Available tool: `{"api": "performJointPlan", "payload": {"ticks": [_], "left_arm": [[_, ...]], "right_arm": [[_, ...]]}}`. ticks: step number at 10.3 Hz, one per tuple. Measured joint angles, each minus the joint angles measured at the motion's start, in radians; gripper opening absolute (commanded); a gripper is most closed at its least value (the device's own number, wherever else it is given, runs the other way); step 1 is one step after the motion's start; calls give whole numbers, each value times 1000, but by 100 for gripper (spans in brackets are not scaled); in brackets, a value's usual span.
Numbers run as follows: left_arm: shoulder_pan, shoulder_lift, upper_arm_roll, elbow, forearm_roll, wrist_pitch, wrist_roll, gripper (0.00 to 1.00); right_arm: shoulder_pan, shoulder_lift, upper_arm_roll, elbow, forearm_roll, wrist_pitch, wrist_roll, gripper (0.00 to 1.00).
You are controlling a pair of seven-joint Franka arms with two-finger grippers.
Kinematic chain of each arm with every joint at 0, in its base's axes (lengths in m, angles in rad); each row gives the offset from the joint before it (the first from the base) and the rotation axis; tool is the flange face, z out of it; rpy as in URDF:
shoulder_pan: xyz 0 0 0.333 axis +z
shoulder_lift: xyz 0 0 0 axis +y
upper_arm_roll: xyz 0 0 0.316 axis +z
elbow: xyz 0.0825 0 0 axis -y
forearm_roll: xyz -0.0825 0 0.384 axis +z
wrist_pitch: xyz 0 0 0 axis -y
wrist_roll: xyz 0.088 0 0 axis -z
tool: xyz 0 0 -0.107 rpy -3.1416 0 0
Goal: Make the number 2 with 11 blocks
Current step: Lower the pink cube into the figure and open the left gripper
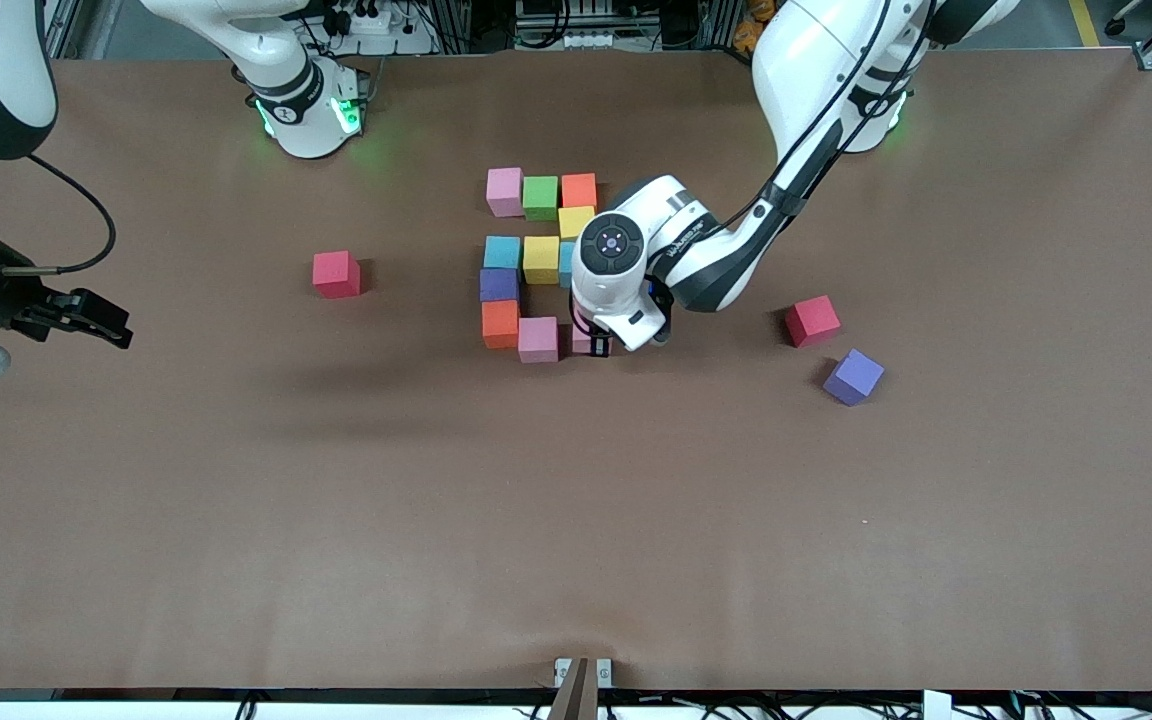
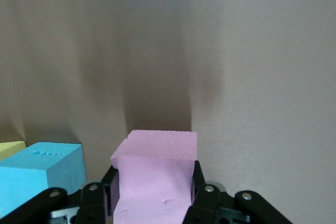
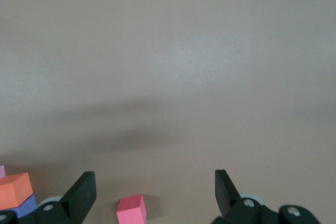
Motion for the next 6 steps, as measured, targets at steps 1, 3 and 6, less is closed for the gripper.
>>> {"api": "performJointPlan", "payload": {"ticks": [1,3,6], "left_arm": [[-1,6,0,0,0,3,-8,0],[-10,14,0,1,0,4,-19,0],[-24,28,0,10,0,6,-45,0]], "right_arm": [[0,0,0,0,0,0,0,100],[0,0,0,0,0,0,0,100],[0,0,0,0,0,-1,0,100]]}}
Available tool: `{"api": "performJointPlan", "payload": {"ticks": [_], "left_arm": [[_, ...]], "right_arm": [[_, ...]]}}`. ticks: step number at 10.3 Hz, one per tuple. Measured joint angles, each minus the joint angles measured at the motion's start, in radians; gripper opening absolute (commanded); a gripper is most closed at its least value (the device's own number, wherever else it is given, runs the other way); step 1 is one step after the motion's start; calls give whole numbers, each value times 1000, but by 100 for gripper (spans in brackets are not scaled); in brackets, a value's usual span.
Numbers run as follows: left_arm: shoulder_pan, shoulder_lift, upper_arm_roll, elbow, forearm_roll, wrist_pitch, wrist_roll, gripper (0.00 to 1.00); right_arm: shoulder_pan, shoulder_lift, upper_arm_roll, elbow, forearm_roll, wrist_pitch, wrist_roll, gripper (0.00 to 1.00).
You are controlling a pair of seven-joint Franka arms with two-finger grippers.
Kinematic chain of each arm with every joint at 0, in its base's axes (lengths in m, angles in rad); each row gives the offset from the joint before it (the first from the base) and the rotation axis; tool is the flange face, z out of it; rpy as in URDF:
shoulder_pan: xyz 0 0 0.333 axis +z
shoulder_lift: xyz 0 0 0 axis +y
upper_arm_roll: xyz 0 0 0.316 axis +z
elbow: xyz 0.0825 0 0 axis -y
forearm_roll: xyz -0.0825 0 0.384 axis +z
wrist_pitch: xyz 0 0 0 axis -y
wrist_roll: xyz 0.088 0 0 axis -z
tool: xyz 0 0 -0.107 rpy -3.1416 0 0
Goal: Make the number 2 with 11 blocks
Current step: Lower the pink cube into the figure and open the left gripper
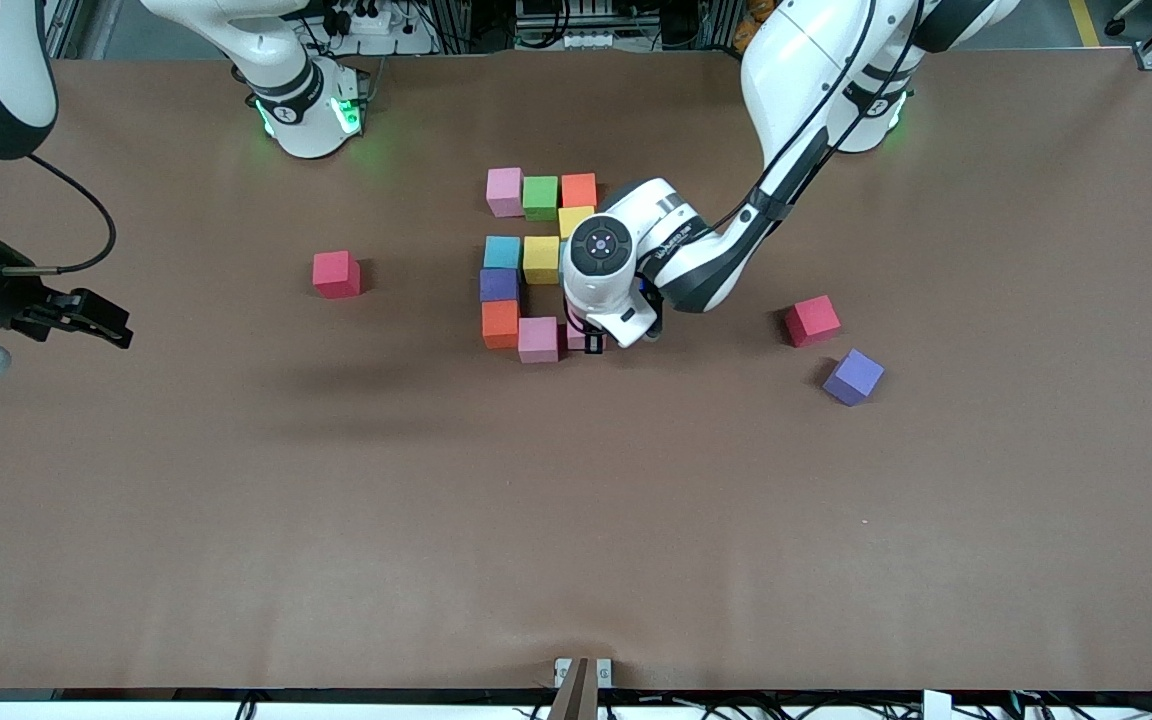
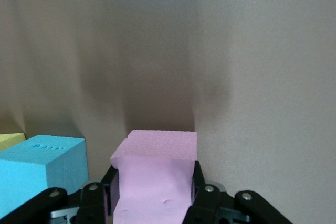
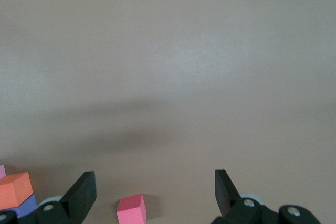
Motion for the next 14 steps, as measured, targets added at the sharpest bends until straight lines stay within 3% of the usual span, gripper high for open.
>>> {"api": "performJointPlan", "payload": {"ticks": [14], "left_arm": [[-14,62,3,68,0,6,-14,0]], "right_arm": [[0,0,2,0,0,0,0,100]]}}
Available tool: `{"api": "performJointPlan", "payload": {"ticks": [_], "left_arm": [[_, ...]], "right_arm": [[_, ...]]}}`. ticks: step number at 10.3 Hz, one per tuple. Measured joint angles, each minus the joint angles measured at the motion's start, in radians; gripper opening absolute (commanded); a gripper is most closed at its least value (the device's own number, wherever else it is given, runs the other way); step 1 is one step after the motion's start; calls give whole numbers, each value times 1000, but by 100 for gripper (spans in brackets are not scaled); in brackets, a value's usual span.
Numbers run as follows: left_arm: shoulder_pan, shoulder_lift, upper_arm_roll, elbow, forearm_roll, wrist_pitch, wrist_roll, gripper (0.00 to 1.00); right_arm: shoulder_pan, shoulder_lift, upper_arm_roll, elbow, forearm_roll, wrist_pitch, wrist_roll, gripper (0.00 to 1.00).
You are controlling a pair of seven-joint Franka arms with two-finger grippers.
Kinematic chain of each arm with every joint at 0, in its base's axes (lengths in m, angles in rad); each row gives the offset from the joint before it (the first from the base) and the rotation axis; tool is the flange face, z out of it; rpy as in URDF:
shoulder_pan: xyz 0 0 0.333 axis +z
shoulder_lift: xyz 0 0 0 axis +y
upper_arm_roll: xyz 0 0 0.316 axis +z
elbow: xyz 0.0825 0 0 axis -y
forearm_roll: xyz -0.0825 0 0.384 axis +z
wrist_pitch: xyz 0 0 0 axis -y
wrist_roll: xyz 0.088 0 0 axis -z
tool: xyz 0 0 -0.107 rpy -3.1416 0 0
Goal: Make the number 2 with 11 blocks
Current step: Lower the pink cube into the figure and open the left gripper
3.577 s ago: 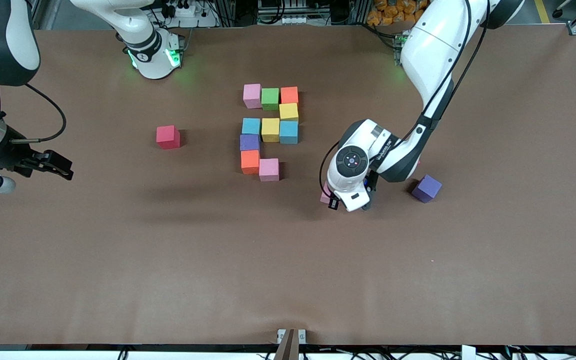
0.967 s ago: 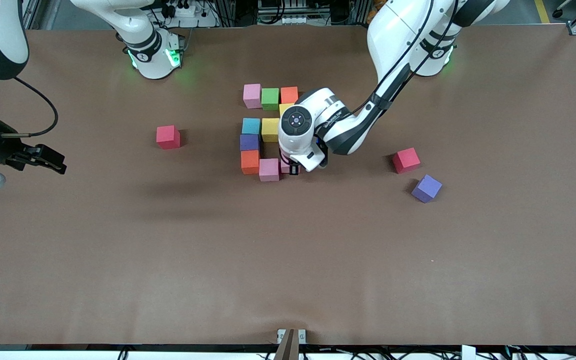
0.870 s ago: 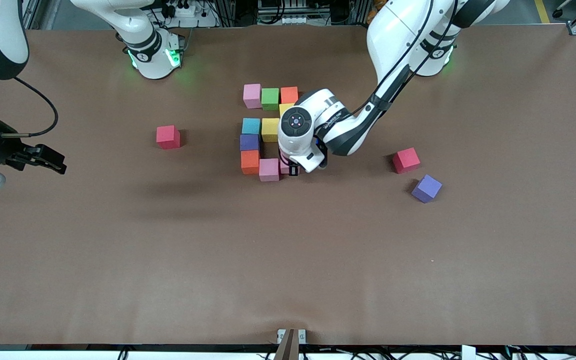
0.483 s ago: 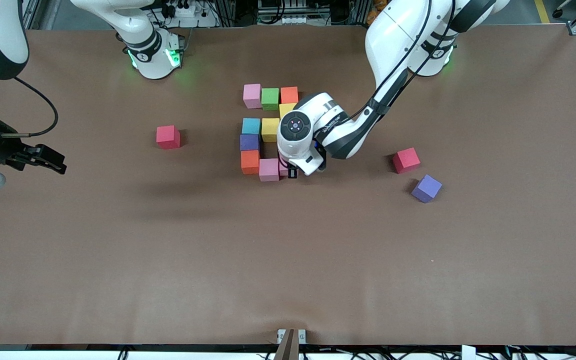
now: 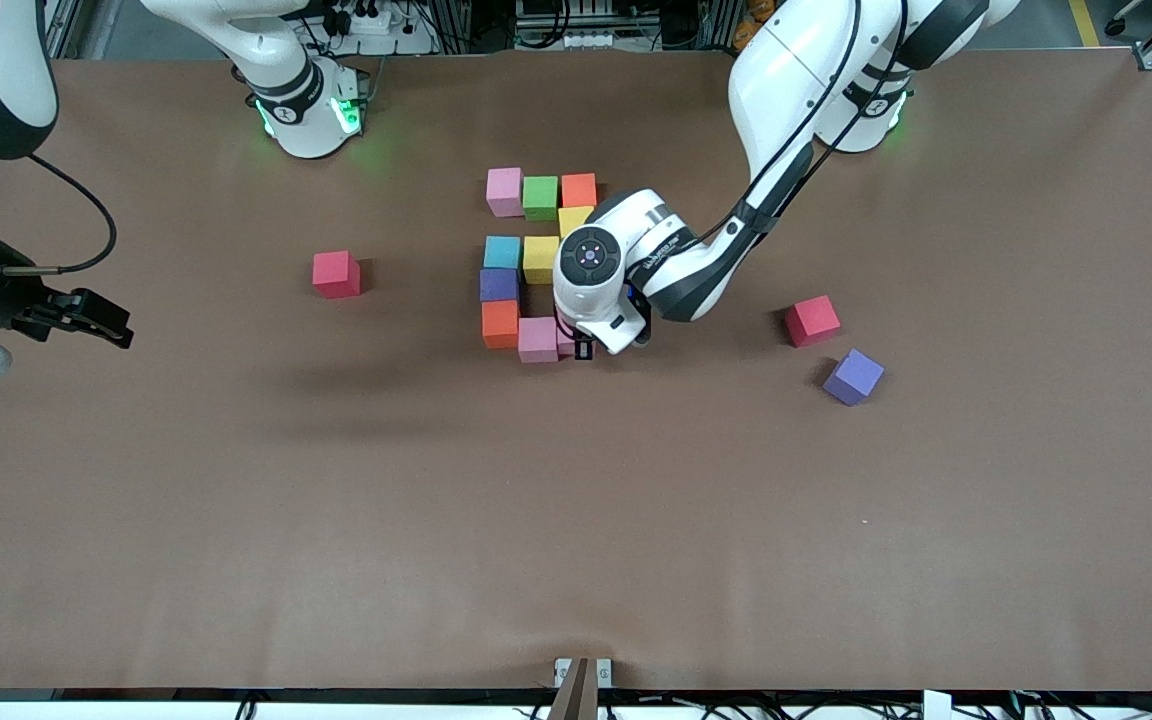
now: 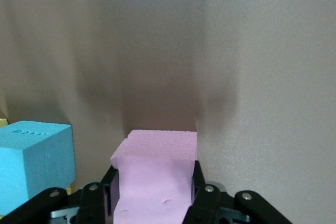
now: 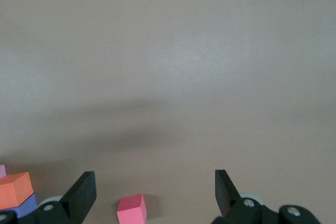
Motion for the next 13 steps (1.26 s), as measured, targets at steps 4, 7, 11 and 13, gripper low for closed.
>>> {"api": "performJointPlan", "payload": {"ticks": [4,7,11,13], "left_arm": [[-1,1,0,1,0,0,3,27],[-1,1,0,1,0,0,17,100],[-2,4,0,4,0,5,27,100],[-2,4,0,11,0,5,40,100]], "right_arm": [[0,0,2,0,0,0,0,100],[0,0,2,0,0,0,0,100],[0,0,2,0,0,0,0,100],[0,0,3,0,0,0,0,100]]}}
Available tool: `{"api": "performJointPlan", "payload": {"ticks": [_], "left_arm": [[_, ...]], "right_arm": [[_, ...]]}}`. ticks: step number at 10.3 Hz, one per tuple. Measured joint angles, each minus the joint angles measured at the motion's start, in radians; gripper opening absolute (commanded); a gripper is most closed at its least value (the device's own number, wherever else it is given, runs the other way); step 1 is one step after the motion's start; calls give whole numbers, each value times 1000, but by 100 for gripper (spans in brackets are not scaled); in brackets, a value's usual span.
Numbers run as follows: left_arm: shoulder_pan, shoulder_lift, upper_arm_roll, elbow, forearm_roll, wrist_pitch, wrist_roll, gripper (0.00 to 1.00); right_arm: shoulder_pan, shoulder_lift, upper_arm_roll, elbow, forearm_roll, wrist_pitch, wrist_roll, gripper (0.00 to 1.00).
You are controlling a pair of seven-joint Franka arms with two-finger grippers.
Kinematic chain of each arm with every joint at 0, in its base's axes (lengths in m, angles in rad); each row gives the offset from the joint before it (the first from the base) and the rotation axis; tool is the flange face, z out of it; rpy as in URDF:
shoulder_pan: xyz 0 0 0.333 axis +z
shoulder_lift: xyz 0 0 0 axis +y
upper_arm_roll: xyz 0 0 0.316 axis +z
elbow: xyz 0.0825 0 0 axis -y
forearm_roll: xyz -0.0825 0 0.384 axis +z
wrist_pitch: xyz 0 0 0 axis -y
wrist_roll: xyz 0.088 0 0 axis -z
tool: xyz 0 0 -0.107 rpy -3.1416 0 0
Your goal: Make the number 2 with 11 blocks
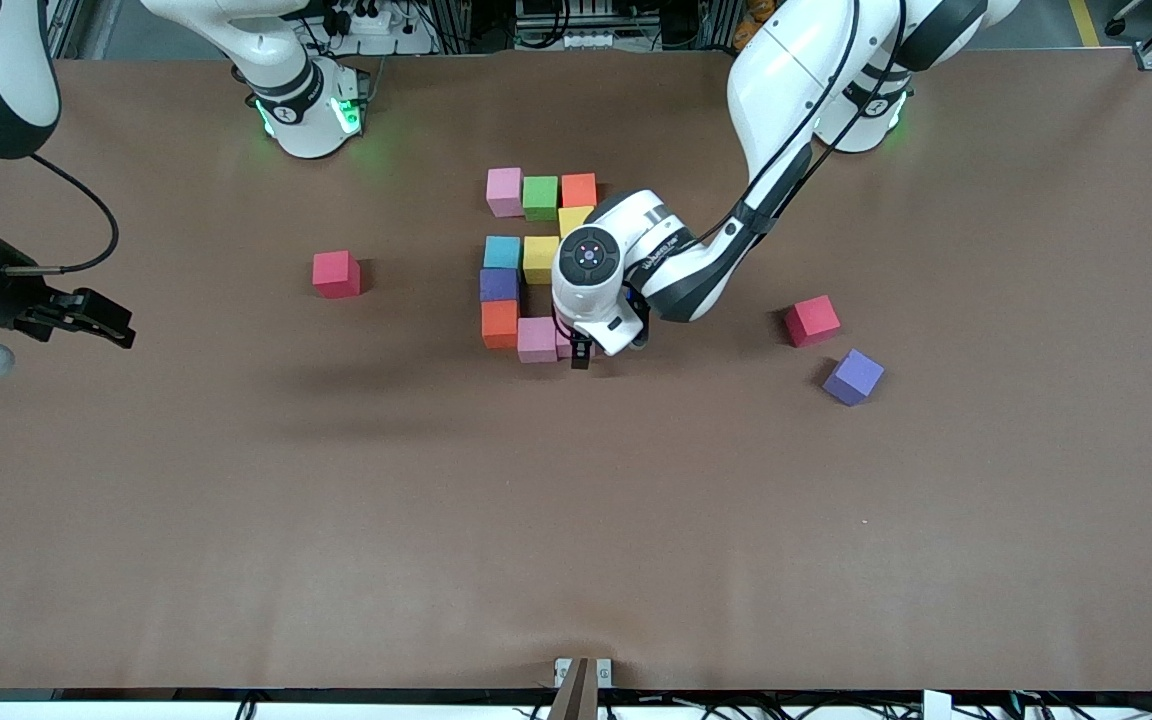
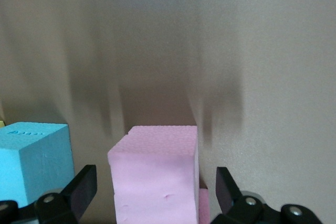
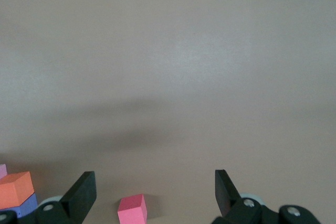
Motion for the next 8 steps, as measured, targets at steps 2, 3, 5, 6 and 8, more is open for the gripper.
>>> {"api": "performJointPlan", "payload": {"ticks": [2,3,5,6,8], "left_arm": [[1,-10,1,13,0,-32,17,100],[3,-25,2,22,0,-63,48,100],[17,-81,4,32,0,-134,119,100],[33,-118,6,35,0,-179,167,100],[90,-201,10,41,0,-285,286,100]], "right_arm": [[0,0,0,0,0,0,0,100],[0,0,1,0,0,0,0,100],[0,0,1,0,0,0,0,100],[0,0,1,0,0,0,0,100],[0,0,2,0,0,0,0,100]]}}
